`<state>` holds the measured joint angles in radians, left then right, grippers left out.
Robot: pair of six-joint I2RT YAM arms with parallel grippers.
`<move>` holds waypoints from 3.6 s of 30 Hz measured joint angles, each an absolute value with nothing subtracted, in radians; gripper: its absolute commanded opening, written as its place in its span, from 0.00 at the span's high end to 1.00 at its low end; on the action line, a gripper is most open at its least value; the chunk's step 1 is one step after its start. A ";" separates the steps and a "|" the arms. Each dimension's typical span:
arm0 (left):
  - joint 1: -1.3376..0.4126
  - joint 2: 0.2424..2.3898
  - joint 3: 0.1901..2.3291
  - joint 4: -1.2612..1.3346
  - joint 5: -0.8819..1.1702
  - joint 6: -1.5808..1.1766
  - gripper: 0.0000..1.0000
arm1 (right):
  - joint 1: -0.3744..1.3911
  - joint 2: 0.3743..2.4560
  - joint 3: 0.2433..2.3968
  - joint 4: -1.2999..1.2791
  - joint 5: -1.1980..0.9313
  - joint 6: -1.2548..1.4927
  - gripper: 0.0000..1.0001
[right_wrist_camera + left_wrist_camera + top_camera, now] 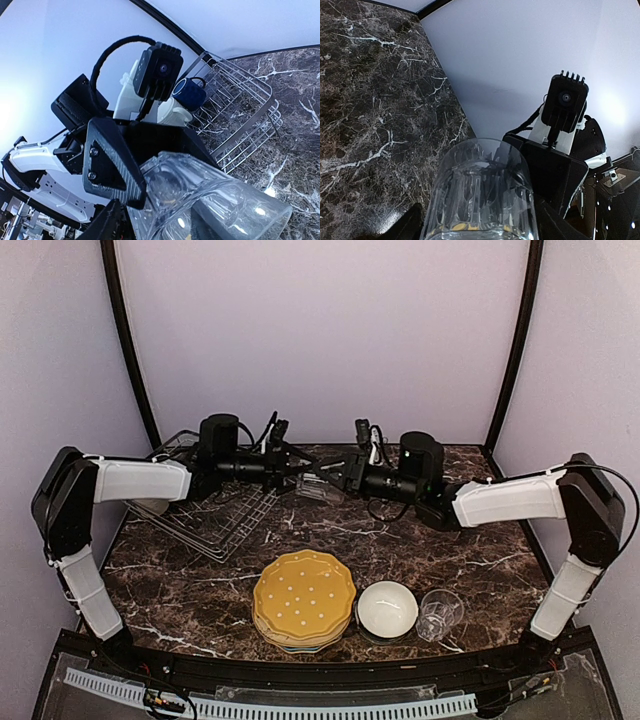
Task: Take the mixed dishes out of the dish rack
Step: Pass from the left arm to the right, then place the cup on the cup.
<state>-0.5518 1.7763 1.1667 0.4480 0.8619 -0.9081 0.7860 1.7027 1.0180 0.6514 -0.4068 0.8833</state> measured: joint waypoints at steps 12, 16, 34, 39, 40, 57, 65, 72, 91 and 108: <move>-0.553 1.776 1.192 0.472 0.935 -0.871 0.42 | 0.778 1.673 0.970 0.754 -0.467 0.916 1.00; -0.569 1.775 1.196 0.448 0.945 -0.844 0.21 | 0.779 1.623 0.927 0.726 -0.464 0.883 1.00; -0.534 1.720 1.230 0.203 0.830 -0.675 0.01 | 0.785 1.153 0.814 -0.051 -0.227 0.566 1.00; -0.534 1.704 1.243 0.171 0.813 -0.648 0.01 | 0.793 1.072 0.940 -0.432 -0.216 0.490 1.00; -0.534 1.702 1.243 0.169 0.811 -0.645 0.01 | 0.804 1.057 0.970 -0.517 -0.214 0.481 1.00; -0.534 1.701 1.243 0.146 0.794 -0.630 0.01 | 1.046 1.014 1.100 -1.204 -0.171 0.575 1.00; -0.534 1.701 1.243 0.131 0.789 -0.620 0.01 | 1.051 1.103 1.089 -1.213 -0.141 0.573 1.00; -0.534 1.701 1.244 0.124 0.787 -0.616 0.01 | 1.052 1.143 1.067 -1.207 -0.111 0.559 0.99; -0.534 1.701 1.245 0.120 0.787 -0.614 0.01 | 1.063 1.206 1.021 -1.143 -0.111 0.553 0.76; -0.534 1.701 1.274 0.073 0.761 -0.575 0.01 | 1.067 1.166 1.021 -1.129 -0.094 0.560 0.62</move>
<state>-0.5339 1.7012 1.2736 0.0727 0.7609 -0.5751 1.0672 1.1664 1.0210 -1.1290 -0.0944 0.5598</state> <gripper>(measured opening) 0.989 0.360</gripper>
